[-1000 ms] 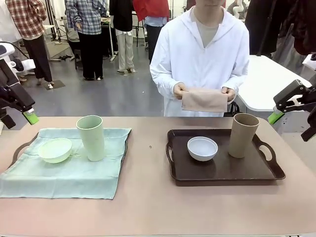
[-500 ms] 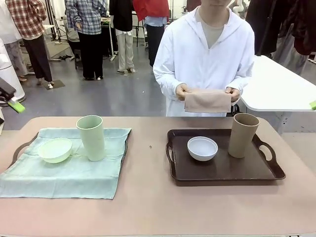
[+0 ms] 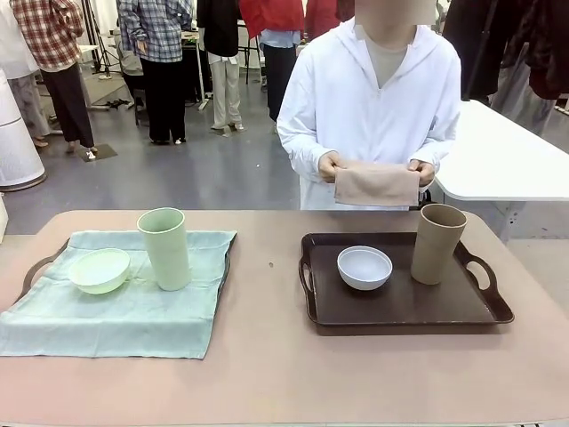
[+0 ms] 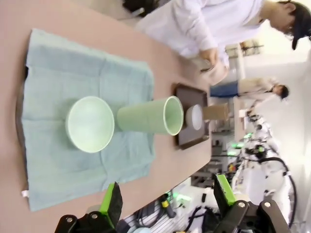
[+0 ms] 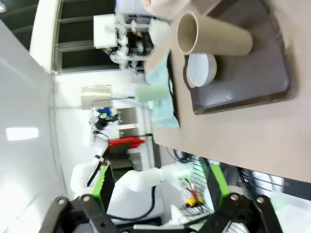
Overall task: Set up a tray with a mat and arrange the tableware.
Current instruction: Pick up the Picnic Bowl and Reusable plastic cup from the Handle tray in front of the human's position and hold them in the air.
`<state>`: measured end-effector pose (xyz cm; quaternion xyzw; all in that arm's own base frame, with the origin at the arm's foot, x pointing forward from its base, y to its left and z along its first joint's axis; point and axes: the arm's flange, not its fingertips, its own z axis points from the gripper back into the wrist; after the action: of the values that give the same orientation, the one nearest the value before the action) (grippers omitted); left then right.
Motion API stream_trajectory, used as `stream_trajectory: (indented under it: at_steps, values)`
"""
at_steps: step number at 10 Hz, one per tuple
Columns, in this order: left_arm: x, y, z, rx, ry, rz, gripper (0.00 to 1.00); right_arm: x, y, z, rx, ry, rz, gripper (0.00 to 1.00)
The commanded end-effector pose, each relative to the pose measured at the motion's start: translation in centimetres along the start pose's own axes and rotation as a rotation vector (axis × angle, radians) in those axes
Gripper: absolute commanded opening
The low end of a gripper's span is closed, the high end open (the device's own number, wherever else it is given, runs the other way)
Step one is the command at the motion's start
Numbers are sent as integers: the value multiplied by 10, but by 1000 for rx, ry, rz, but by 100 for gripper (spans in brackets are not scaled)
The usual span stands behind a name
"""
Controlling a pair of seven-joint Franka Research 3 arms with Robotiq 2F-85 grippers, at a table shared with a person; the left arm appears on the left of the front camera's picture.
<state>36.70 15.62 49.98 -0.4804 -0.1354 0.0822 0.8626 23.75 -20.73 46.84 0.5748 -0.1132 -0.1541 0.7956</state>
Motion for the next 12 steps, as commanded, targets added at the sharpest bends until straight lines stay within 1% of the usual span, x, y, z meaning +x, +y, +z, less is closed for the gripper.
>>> stream_trajectory:
  at_steps: [1,2,3,4,12]
  values:
    - [-2,8,4,-86,-17,-28,100,6,-22,-2,79,17,-7,100]
    - [-8,9,4,-84,-16,-26,100,5,-23,-4,77,26,-5,100]
    - [-5,7,-1,-46,32,-63,100,7,-17,-9,49,32,-44,100]
    - [-2,7,6,-60,-20,0,100,1,-25,0,58,9,-23,100]
    - [-2,7,6,-60,-20,0,100,1,-25,0,58,9,-23,100]
